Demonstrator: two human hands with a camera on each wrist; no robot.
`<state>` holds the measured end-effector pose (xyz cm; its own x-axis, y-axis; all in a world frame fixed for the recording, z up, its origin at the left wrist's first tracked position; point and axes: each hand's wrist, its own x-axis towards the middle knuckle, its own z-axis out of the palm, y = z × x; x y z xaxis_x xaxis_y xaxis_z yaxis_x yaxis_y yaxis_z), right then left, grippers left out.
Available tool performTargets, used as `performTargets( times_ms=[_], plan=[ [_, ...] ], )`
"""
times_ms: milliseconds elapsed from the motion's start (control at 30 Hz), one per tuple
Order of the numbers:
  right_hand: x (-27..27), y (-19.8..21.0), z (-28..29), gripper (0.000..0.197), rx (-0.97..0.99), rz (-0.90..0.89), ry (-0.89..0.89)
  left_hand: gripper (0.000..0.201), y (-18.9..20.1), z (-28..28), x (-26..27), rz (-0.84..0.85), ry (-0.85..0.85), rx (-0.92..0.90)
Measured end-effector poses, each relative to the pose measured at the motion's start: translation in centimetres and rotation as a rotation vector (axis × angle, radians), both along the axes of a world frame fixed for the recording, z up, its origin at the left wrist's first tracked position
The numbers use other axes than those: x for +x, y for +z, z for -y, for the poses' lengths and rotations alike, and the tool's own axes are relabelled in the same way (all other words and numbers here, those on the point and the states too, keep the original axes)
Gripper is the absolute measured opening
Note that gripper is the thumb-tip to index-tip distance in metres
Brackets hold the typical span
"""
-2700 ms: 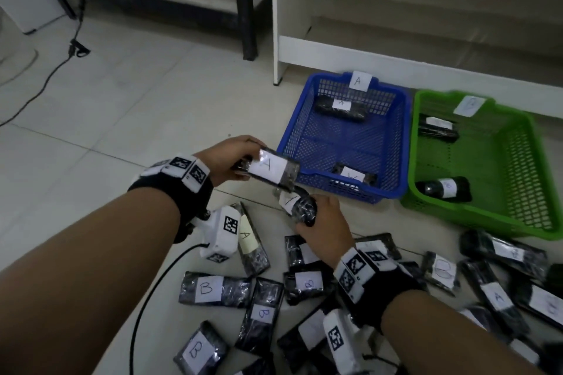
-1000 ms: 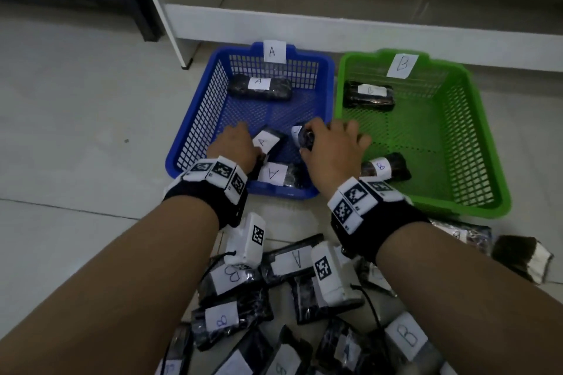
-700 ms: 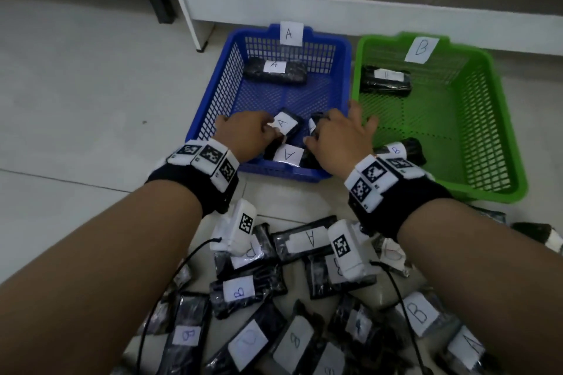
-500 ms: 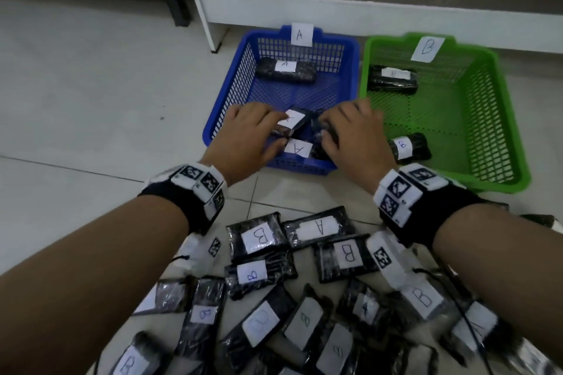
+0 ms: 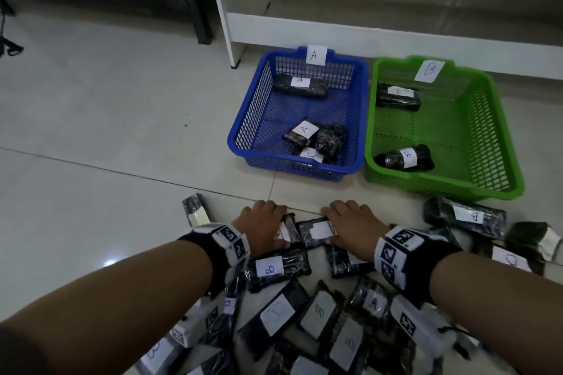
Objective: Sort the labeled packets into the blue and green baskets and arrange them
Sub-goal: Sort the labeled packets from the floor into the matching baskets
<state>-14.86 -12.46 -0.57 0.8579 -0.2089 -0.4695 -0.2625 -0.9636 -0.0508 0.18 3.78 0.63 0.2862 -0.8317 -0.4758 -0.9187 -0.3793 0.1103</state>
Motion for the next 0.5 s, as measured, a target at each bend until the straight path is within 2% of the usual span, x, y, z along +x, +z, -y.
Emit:
performTargets(
  times_ms=[133, 233, 333, 433, 500],
  plan=[
    [0.4, 0.6, -0.2, 0.048, -0.044, 0.026, 0.014, 0.063, 0.7, 1.0, -0.3, -0.099, 0.082, 0.015],
    [0.7, 2.1, 0.1, 0.028, -0.073, 0.099, 0.124, 0.05, 1.6, 1.9, -0.2, -0.2, 0.077, -0.009],
    [0.2, 4.1, 1.1, 0.023, -0.098, 0.15, 0.221, 0.047, 3.4, 3.2, 0.5, -0.29, 0.097, -0.02],
    [-1.3, 6.6, 3.4, 0.025, -0.04, 0.32, 0.125, 0.056, 6.2, 5.0, 1.2, -0.392, 0.183, -0.022],
    [-2.7, 8.4, 5.3, 0.024, -0.008, 0.414, 0.019, 0.055, 7.9, 6.5, 1.5, -0.53, 0.282, -0.084]
  ],
)
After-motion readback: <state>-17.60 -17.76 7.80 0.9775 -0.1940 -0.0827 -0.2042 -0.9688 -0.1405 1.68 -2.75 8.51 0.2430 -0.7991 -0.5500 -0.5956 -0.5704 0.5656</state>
